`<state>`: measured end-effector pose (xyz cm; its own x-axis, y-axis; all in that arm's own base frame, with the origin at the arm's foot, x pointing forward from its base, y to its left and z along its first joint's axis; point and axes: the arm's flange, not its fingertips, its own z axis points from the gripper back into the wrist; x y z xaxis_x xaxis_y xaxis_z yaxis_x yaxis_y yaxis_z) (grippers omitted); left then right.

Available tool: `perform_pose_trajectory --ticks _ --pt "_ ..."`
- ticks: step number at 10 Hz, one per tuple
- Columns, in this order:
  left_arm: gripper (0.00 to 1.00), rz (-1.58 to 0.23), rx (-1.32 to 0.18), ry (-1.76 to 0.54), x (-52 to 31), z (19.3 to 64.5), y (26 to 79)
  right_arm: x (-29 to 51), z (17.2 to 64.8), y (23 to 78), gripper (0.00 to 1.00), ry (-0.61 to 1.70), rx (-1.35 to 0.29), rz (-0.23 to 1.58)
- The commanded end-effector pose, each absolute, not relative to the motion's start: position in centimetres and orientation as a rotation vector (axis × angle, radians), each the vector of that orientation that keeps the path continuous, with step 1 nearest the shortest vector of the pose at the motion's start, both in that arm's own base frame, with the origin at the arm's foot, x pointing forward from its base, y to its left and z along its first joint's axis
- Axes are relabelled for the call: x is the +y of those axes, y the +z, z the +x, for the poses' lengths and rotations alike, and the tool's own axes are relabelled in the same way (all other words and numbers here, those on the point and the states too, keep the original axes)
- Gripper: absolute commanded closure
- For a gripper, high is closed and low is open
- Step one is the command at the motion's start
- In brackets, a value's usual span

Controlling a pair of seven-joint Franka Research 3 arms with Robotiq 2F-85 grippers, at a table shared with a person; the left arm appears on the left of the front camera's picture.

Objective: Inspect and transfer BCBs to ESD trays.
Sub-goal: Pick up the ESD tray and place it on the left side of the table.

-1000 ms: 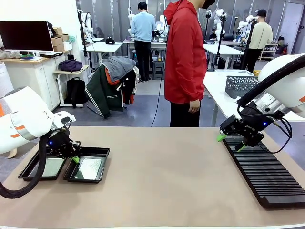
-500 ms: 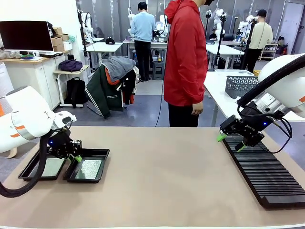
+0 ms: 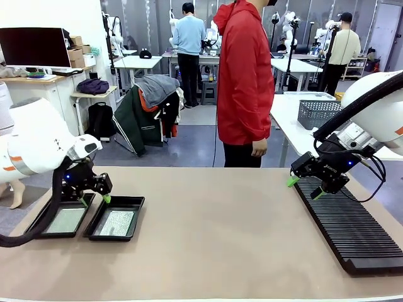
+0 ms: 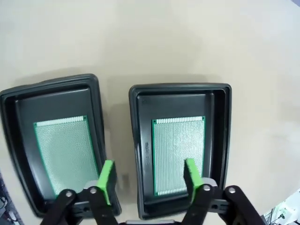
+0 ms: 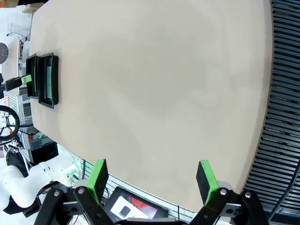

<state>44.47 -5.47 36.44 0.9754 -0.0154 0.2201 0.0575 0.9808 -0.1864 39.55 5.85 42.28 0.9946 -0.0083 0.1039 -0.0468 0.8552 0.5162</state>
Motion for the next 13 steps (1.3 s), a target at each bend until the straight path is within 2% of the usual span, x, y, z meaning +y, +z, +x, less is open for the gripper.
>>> perform_pose_trajectory --ticks 1,2,5,8,13 --pt "0.08 -0.132 -0.175 -0.04 -5.4 42.7 39.5 6.1 39.7 42.5 0.0 0.004 -0.096 0.542" --pt "0.0 -0.106 -0.144 -0.065 -5.5 42.2 40.9 6.1 39.7 42.5 0.0 0.004 -0.096 0.542" --pt "0.0 -0.034 -0.064 -0.077 -5.6 41.0 45.0 6.1 39.7 42.5 0.0 0.004 -0.096 0.542" --pt "0.0 0.038 -0.065 -0.089 -7.3 39.8 48.5 6.1 39.7 42.5 0.0 0.004 -0.096 0.542" --pt "0.0 0.023 -0.075 -0.107 -8.0 39.4 49.5 6.1 39.7 42.5 0.0 0.004 -0.096 0.542"
